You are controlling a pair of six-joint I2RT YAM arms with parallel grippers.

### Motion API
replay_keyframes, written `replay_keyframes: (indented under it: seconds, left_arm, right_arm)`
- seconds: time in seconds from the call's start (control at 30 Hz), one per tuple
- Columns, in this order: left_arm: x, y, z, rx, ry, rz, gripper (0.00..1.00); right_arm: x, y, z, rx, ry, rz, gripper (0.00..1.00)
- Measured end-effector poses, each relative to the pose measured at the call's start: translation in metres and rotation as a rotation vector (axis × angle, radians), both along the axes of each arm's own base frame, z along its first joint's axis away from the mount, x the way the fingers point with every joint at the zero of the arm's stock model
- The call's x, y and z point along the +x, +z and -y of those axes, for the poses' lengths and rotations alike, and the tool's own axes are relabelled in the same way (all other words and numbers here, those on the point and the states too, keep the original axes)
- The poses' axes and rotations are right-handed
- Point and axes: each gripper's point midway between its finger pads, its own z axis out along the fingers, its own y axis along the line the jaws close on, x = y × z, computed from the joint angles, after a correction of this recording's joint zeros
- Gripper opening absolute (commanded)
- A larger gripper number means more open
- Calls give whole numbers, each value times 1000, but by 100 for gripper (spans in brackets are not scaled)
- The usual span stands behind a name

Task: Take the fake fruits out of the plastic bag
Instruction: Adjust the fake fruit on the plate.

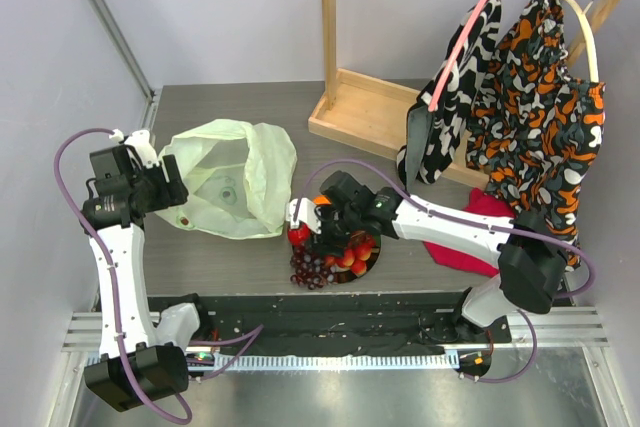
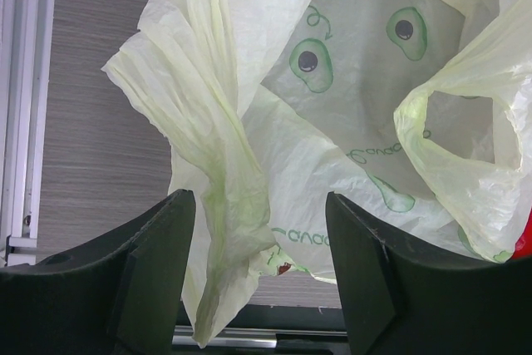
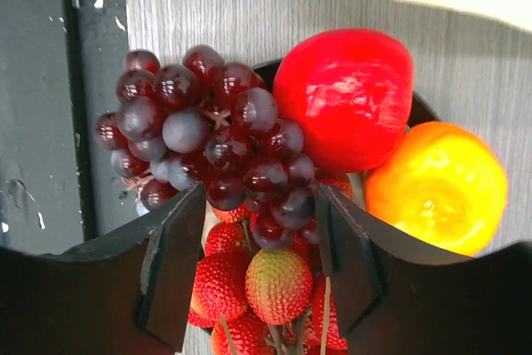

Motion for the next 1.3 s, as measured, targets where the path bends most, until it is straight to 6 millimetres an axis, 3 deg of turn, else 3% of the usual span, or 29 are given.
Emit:
replay_keyframes:
  seconds: [0.23,0.47,0.63,0.93,1.1,1.3]
  left_arm:
    - [0,0,0,0,0,0,68]
    - [1,-2,0,-3,0,-8,68]
    - [2,-3,-1,-4,0,-14,67]
    - [7,-6,-2,-9,-1,-19,67]
    - [10,-8,-2,-14,-1,-24,67]
    - [12,-9,-1,-19,-6,-24,67]
  right_arm:
    - [-1,-11,5,-17,7,8,28]
    - [1,-10,4,-15,20,24,3]
    - [-2,2,4,-20,55,27,1]
    - [-4,68,6,75,78,107,1]
    - [1,70,14,61,56,114,1]
    - [25,67,30,39,-16,122,1]
